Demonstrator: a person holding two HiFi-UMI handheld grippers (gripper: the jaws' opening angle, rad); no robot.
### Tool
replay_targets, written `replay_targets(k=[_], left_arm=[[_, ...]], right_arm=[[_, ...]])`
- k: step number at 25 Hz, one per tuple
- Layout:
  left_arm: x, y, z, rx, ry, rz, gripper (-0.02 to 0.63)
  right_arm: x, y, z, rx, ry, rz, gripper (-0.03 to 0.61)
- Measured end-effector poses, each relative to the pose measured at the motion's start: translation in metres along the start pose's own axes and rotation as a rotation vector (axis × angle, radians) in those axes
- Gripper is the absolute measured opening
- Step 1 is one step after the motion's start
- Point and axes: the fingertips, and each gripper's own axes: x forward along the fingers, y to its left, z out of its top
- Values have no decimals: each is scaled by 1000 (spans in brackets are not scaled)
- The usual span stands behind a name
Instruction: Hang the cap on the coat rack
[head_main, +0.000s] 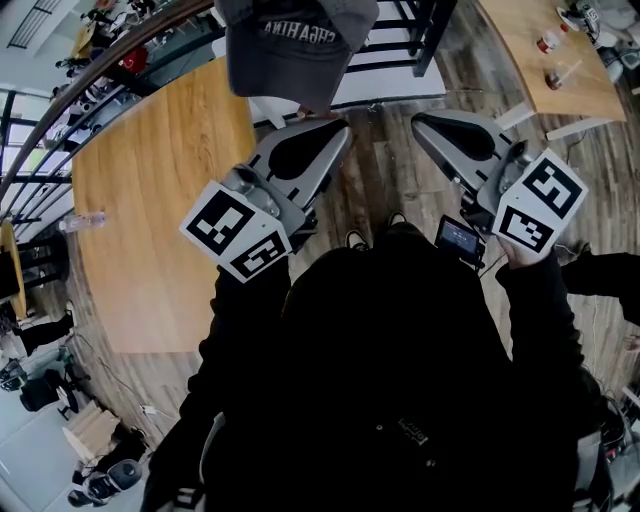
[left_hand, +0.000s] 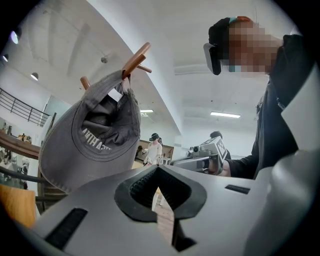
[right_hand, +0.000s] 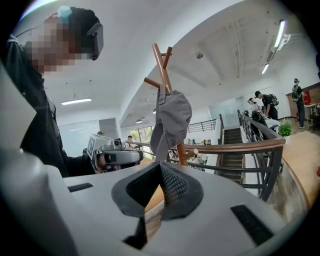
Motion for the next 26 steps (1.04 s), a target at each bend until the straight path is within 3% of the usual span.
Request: replay_targets(k=[26], left_arm=[[9,-15,3,9,-15,-18,-3]], right_arm=[[-9,8,20,-40,-27,-19,15]])
